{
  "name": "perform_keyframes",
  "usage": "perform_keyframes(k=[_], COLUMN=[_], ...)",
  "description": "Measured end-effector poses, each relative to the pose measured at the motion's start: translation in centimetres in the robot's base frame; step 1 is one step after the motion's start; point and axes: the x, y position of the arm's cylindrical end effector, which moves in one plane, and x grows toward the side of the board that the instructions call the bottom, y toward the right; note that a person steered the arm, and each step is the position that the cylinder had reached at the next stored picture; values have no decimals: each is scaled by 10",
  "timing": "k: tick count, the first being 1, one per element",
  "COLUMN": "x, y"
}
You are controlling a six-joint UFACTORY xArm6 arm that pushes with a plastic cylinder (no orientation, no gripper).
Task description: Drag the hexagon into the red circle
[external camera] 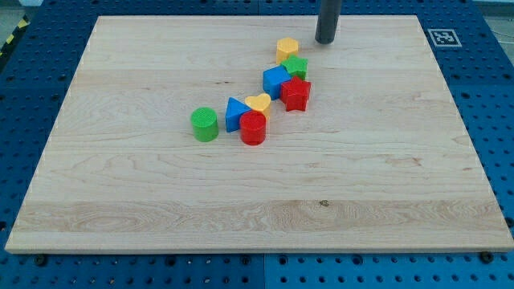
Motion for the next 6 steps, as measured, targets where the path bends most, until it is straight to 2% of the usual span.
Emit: perform_keyframes(k=[1, 3, 6], x=[15, 0, -3], y=[-13, -83, -92])
